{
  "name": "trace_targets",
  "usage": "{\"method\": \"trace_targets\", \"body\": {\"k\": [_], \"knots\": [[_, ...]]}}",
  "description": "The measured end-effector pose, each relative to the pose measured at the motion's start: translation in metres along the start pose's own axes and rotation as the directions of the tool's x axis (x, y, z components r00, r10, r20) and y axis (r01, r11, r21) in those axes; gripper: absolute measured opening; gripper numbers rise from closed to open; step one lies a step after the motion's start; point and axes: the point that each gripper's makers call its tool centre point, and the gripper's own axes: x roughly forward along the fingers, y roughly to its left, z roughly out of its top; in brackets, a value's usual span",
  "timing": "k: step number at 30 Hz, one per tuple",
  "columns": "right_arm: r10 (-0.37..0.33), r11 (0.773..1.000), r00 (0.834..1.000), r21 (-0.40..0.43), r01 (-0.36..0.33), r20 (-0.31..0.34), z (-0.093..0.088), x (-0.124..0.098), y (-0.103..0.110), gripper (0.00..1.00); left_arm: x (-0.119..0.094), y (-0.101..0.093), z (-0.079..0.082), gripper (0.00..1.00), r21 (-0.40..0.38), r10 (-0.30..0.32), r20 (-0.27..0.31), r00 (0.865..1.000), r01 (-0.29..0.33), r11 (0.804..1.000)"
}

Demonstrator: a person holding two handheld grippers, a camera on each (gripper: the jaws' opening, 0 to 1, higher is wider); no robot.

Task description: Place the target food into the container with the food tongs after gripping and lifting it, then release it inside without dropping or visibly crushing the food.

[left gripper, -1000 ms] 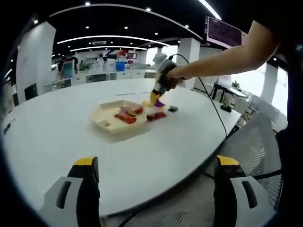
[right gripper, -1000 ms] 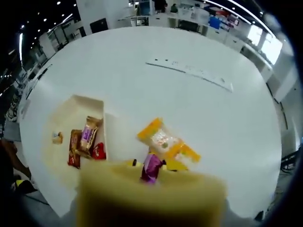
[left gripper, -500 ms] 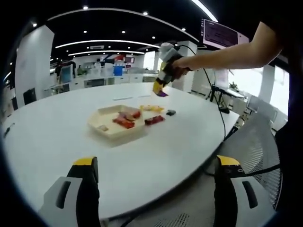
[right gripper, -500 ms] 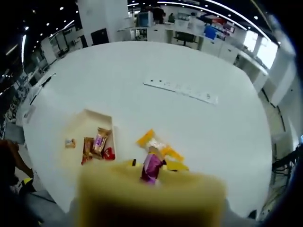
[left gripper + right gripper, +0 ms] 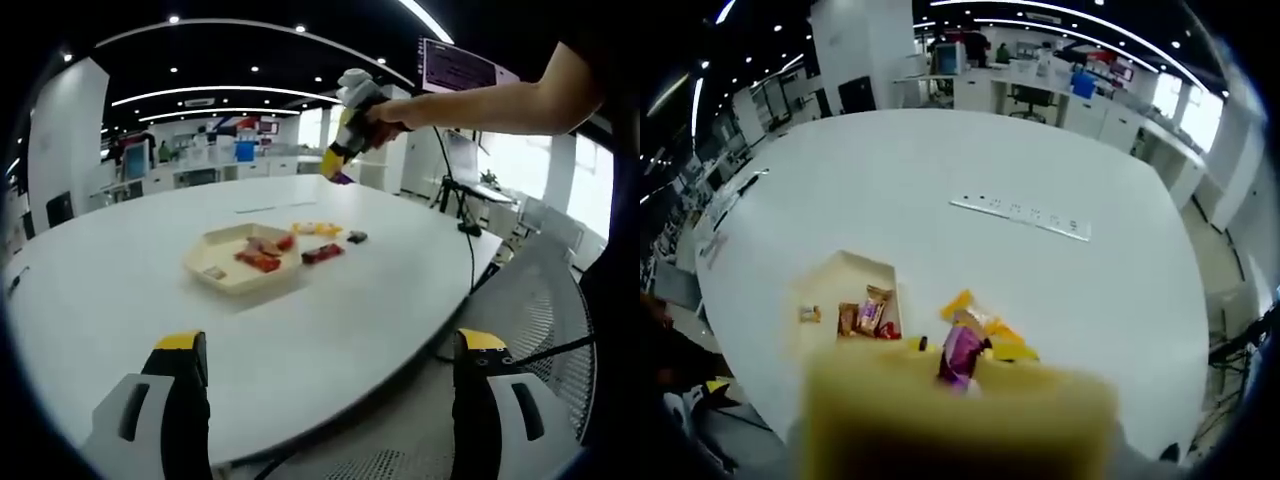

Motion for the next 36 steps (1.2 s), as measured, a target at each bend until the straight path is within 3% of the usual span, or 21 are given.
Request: {"method": "trace_targets", "body": {"k": [7,24,36], "knots": [[0.022,1.000,1.000,0.001,-0.022,0.017,0.010,0.000,0.017,0.21,0.000,0.001,0.001,0.99,0.004,0.004,0.005,1.000,-0.004,1.000],[0.175,0.982,0.984,-0.073,-0.172,0.040,0.050,0.024,0.120,0.22,0.000,0.002,-0.001,0.99,-0.001,0.007,0.003,1.000,-0.007,1.000],[0.226,0.967,0.974,-0.125,-0.221,0.029,0.058,0.031,0.156,0.22,-0.001,0.001,0.000,0.99,0.007,0.004,0.007,1.000,-0.004,1.000]]}}
